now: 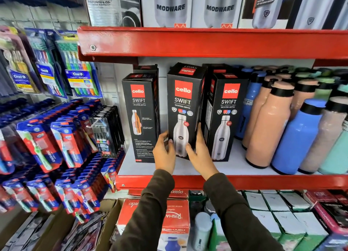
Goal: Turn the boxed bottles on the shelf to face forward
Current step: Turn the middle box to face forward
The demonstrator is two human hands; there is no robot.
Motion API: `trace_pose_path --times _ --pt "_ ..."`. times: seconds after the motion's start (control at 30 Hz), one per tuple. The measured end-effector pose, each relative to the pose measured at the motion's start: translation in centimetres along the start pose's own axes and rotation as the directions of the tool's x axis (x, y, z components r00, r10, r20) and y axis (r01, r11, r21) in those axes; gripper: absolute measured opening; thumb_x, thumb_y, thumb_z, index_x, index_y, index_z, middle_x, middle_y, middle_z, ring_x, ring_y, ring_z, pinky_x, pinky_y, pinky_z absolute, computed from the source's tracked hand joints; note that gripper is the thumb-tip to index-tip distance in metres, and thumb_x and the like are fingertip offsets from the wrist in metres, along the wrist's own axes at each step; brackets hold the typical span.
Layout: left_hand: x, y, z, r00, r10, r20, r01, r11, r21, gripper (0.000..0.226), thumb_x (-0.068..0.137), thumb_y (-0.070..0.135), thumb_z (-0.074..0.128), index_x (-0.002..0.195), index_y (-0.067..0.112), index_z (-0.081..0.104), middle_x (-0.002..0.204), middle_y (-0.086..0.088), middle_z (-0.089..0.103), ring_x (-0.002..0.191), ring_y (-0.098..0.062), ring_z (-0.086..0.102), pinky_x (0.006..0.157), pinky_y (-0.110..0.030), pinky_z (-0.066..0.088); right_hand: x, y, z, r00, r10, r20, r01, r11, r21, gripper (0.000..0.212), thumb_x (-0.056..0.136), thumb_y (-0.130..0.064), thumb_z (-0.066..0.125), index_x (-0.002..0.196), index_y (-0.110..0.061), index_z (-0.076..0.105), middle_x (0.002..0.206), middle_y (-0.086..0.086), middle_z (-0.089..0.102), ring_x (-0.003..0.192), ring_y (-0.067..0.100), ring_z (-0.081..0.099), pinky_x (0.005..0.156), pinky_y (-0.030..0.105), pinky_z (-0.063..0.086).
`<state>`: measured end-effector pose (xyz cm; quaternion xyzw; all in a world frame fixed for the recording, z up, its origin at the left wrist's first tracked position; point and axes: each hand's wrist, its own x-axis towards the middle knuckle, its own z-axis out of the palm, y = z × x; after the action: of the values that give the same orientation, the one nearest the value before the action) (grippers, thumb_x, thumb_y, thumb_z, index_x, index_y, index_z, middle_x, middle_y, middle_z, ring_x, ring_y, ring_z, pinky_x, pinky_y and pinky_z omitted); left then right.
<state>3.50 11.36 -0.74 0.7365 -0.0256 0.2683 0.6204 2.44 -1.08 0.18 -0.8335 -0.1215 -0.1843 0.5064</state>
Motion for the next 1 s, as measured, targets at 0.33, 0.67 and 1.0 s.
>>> trace_pose_path --times 0.33,0.67,1.0 --pt "-0.9 -0.6 0.8 0.996 -0.053 -0.075 0.053 0.999 -0.010 0.031 0.096 0.002 0.053 0.126 0.009 0.057 0.116 -0.004 0.064 0.102 -0.017 0.060 0.077 0.007 0.039 0.6 1.1 0.4 0.999 0.046 -0.018 -0.048 0.993 -0.105 0.069 0.099 -0.008 0.044 0.154 -0.025 0.005 0.141 0.015 0.050 0.122 0.024 0.052 0.096 0.020 0.034" --pt "-0.8 -1.3 1.2 0.992 -0.110 -0.067 0.111 0.994 0.007 0.031 0.096 0.004 0.051 0.127 0.010 0.056 0.117 -0.002 0.063 0.107 -0.013 0.058 0.091 -0.019 0.042 1.1 2.0 1.0 0.999 0.028 -0.032 -0.031 0.993 -0.112 0.068 0.099 -0.008 0.044 0.154 -0.027 0.008 0.139 0.012 0.051 0.120 0.017 0.051 0.095 0.019 0.034" --pt "-0.4 -1.8 1.4 0.991 -0.118 -0.061 0.119 0.993 0.005 0.031 0.096 0.007 0.054 0.127 0.010 0.056 0.126 -0.010 0.065 0.111 -0.013 0.058 0.094 -0.023 0.044 1.0 2.6 1.5 0.991 0.067 -0.111 -0.081 0.989 -0.126 0.060 0.100 -0.008 0.043 0.153 -0.019 0.017 0.137 0.014 0.051 0.121 0.020 0.052 0.094 0.021 0.034"
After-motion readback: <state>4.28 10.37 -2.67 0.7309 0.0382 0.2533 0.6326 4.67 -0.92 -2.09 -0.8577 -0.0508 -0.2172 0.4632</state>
